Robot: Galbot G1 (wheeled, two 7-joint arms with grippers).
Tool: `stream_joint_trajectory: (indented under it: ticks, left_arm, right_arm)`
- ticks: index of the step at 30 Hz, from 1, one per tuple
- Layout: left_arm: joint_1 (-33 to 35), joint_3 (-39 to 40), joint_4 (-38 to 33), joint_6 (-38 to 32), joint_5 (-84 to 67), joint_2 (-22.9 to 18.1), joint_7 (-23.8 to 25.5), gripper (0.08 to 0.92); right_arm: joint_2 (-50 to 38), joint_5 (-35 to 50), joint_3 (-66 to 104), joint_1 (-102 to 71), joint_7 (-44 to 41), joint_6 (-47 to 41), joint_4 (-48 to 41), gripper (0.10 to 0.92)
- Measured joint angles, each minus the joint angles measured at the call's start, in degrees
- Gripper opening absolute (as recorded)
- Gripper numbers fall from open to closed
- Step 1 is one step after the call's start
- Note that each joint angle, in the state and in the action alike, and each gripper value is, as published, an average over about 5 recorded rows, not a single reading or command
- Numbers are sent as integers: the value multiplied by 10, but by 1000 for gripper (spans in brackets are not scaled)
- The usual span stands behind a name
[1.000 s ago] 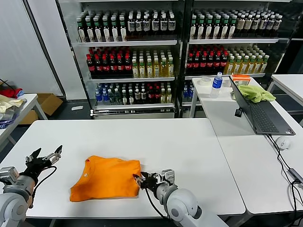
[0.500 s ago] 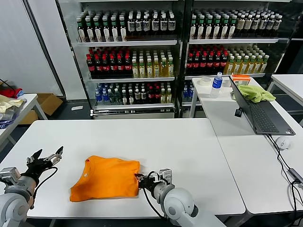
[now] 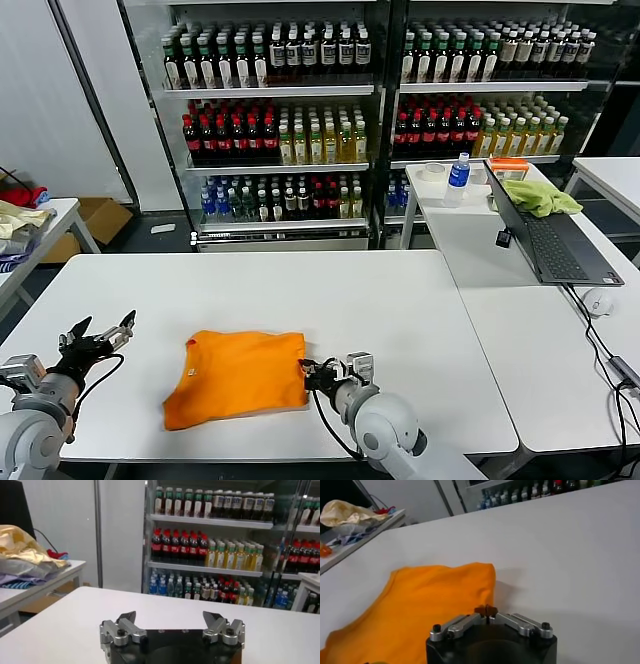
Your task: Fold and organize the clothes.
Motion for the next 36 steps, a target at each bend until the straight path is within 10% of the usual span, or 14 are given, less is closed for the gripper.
stream_joint_trajectory:
  ticks: [24, 36]
  left_arm:
    - [-12, 19, 3, -3, 6, -4, 2, 823]
    - [-6, 29, 2, -31, 20, -9, 28, 823]
  right_arm:
    - [-55, -32, 81, -32, 13, 0, 39, 110]
    - [-72, -96, 134, -82, -38, 3, 102, 414]
